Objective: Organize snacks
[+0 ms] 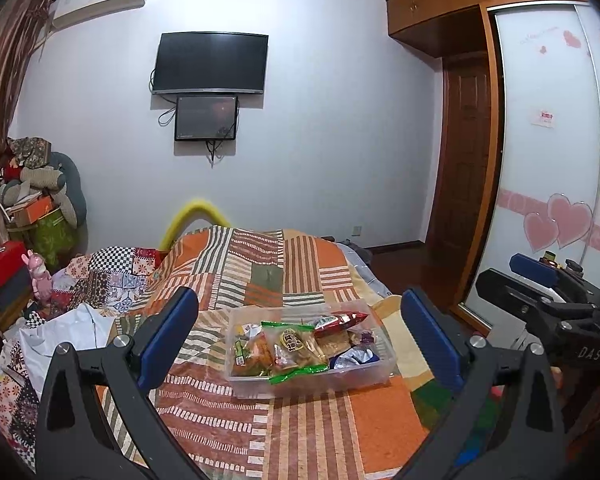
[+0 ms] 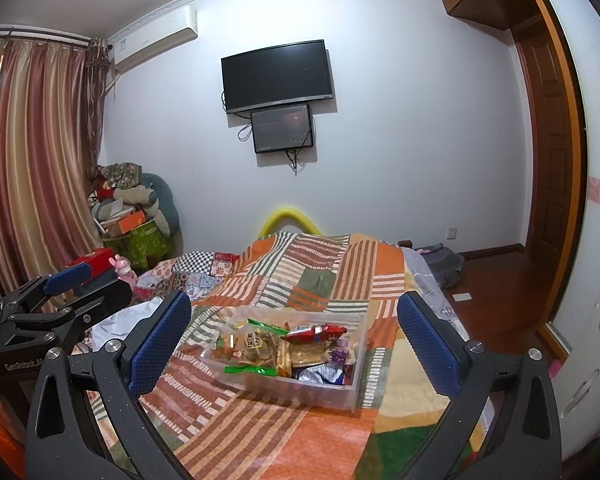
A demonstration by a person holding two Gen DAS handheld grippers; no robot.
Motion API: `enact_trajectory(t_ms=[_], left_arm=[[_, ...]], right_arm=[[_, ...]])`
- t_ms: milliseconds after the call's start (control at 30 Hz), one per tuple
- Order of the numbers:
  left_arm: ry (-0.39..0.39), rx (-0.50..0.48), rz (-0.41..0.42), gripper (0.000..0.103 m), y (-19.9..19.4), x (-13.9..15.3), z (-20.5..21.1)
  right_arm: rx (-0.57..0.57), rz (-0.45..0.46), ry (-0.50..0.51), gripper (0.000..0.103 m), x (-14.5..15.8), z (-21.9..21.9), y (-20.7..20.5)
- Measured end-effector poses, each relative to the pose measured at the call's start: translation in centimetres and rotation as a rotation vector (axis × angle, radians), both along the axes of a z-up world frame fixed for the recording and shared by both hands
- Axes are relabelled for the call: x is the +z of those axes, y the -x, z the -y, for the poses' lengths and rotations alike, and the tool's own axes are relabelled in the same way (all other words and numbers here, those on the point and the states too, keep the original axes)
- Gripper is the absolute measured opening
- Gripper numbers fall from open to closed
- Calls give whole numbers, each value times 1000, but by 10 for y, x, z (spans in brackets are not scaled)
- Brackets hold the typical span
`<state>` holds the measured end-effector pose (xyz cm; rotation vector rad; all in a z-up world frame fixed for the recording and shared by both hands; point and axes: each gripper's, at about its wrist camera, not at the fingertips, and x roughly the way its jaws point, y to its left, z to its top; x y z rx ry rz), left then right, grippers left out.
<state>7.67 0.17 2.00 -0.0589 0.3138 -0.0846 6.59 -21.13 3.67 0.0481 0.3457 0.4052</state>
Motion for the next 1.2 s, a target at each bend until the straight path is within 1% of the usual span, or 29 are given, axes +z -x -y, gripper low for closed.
enact_trajectory(t_ms=[500, 867, 1200], left_arm=[[16, -9, -22, 103, -4, -3, -2], [10, -25, -12, 103, -4, -4, -1], [25, -32, -25, 103, -6, -5, 0]], right_arm=[[3, -8, 2, 103, -2, -2, 1], [5, -20, -12, 103, -3, -1, -2], [5, -24, -13, 103, -5, -1, -3]])
